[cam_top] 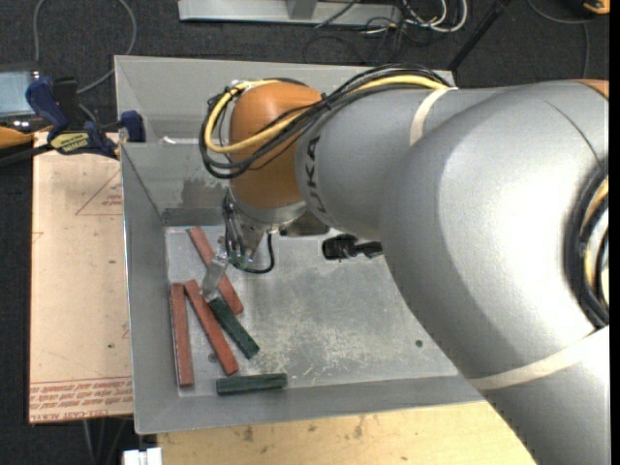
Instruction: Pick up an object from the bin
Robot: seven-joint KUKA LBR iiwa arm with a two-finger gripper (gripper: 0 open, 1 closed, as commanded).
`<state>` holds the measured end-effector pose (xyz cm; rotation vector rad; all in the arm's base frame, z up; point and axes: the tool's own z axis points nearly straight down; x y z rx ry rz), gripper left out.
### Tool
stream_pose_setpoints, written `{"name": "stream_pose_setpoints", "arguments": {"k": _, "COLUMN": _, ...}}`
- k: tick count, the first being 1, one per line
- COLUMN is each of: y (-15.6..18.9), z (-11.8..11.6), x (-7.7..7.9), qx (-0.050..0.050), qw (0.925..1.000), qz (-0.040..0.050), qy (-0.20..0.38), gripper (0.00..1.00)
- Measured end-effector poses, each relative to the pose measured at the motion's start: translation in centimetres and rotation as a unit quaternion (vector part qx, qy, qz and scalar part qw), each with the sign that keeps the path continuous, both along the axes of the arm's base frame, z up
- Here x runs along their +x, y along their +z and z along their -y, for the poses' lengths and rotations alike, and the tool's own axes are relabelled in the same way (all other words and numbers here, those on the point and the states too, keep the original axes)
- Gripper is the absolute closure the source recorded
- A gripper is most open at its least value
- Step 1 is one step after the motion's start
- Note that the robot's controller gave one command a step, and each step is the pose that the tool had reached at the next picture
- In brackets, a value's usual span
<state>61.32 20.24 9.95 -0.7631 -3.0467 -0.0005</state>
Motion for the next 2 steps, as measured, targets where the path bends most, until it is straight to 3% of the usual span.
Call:
{"name": "stream_pose_setpoints", "arguments": {"k": 1, "y": -2.93, "z": 0.23, "x": 0.17, "qx": 0.0, "qw": 0.9993, "qz": 0.0002, "qy": -0.038, "gripper": 0.0}}
{"name": "stream_pose_setpoints", "arguments": {"k": 2, "y": -2.82, "z": 0.23, "x": 0.28, "qx": 0.0, "qw": 0.9993, "qz": 0.0016, "qy": -0.038, "gripper": 0.0}}
